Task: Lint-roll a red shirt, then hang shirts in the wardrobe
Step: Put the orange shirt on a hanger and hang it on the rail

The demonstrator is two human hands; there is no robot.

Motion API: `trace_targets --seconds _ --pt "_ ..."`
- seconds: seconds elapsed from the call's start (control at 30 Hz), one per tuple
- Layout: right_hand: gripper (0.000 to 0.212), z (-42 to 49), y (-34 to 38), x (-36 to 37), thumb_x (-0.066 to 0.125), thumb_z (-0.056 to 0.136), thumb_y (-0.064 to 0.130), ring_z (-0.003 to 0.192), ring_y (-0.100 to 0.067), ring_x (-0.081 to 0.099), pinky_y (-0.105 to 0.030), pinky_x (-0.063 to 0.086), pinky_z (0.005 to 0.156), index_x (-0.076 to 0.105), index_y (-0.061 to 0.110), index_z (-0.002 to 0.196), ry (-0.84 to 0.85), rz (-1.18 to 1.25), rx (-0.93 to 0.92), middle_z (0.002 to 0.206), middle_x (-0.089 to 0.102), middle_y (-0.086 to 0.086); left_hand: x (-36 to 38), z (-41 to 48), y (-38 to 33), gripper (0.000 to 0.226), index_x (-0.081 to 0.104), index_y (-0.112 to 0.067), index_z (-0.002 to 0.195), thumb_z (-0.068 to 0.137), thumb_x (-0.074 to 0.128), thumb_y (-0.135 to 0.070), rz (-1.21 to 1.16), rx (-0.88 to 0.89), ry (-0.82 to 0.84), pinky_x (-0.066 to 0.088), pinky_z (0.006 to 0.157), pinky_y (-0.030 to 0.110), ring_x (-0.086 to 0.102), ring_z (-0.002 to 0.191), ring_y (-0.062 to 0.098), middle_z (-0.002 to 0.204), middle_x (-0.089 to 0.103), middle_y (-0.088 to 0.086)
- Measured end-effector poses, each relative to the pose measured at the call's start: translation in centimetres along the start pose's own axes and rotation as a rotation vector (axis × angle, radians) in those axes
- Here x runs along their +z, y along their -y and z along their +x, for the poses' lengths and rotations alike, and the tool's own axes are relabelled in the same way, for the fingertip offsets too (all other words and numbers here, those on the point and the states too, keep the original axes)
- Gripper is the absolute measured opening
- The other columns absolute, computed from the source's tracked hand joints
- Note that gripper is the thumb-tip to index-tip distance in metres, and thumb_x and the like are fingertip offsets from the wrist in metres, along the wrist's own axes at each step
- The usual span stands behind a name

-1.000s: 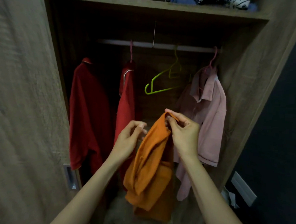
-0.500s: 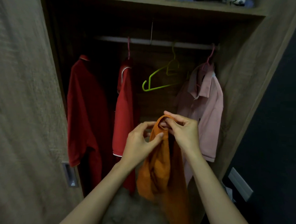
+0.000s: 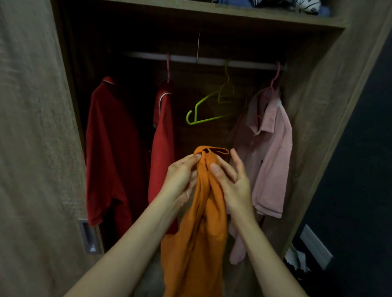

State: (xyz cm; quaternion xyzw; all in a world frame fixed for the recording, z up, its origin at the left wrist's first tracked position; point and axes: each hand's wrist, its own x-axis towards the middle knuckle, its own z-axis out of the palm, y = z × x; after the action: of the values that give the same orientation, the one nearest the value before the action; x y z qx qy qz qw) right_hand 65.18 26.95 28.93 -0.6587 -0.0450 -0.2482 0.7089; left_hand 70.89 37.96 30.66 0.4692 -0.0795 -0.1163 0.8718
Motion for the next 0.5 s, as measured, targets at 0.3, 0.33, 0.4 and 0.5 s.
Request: trace_targets --seconds 0.3,0.33,0.4,0.5 --pt "0.018 -0.1 -0.9 0.7 0.054 0.095 0.028 0.08 0.006 0.065 -0.012 0.048 0.071 0.07 0.02 0.1 -0.16 -0.133 -0.164 0.079 0.069 0.018 -0.3 0.1 -1.6 0.017 0.067 -0.001 0.086 0.097 0.054 -0.006 0.019 -0.057 0.032 0.06 0.057 0.022 0.072 0.059 0.014 0.071 0.073 0.009" --pt "0.02 0.1 -0.9 0.6 0.052 0.096 0.029 0.076 0.002 0.065 -0.013 0.049 0.069 0.07 0.022 0.093 -0.182 -0.128 -0.162 0.075 0.07 0.014 -0.6 0.3 -1.7 0.017 0.067 -0.001 0.087 0.097 0.054 -0.006 0.025 -0.056 0.024 0.06 0.057 0.023 0.072 0.06 0.014 0.071 0.072 0.008" --pt "0.023 0.4 -0.8 0.2 0.049 0.096 0.033 0.074 -0.003 0.067 -0.014 0.051 0.068 0.068 0.026 0.087 -0.213 -0.106 -0.107 0.073 0.069 0.008 -1.4 0.6 -2.1 0.018 0.066 -0.004 0.086 0.098 0.052 -0.007 0.079 -0.046 0.021 0.059 0.057 0.023 0.07 0.062 0.015 0.073 0.07 0.008" --pt "0.028 1.1 -0.6 -0.6 0.046 0.096 0.039 0.064 -0.013 0.059 -0.018 0.049 0.064 0.061 0.024 0.077 -0.285 -0.087 -0.052 0.065 0.057 0.003 -3.1 1.3 -2.5 0.023 0.062 -0.012 0.087 0.103 0.044 -0.012 0.368 0.075 0.045 0.052 0.061 0.025 0.057 0.064 0.015 0.073 0.06 0.005"
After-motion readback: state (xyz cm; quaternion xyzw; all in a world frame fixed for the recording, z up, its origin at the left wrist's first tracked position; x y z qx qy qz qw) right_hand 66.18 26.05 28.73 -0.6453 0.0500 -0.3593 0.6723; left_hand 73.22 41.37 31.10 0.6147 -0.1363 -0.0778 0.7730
